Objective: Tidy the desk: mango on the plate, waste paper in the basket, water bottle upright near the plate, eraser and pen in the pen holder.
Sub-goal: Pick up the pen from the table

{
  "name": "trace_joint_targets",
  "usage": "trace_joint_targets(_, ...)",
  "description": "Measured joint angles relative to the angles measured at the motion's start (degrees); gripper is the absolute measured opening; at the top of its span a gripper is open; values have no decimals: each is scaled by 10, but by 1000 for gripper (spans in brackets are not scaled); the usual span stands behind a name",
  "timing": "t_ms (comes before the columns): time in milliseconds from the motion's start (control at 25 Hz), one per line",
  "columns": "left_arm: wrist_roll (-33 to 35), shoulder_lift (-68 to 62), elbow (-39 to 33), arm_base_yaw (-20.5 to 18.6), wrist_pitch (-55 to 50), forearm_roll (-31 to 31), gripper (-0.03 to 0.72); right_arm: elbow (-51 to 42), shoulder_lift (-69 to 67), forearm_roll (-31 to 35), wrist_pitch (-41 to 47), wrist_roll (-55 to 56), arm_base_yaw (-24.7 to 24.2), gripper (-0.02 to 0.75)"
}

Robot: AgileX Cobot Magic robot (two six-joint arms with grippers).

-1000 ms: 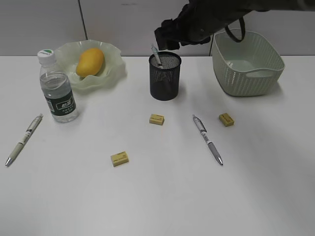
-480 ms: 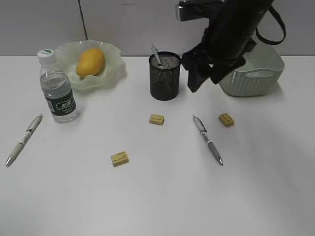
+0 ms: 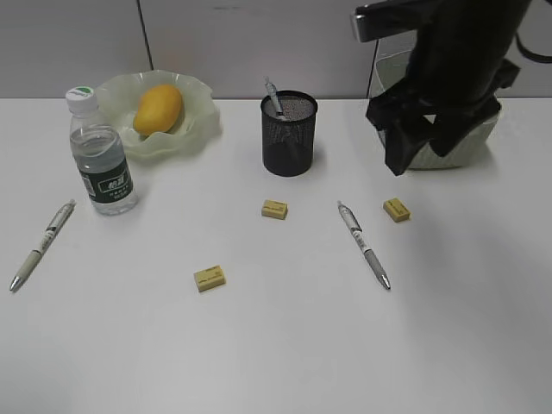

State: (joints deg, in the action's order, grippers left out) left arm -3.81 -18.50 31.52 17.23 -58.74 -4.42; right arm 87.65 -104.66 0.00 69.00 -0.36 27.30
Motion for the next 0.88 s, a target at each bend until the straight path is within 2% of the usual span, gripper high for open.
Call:
trace_joint_targets(320, 0, 0, 0, 0, 0, 0, 481, -131, 170, 0, -2, 12, 0, 492)
trace_joint_targets(880, 0, 0, 0, 0, 0, 0, 481, -450, 544, 3, -131, 17, 0, 491)
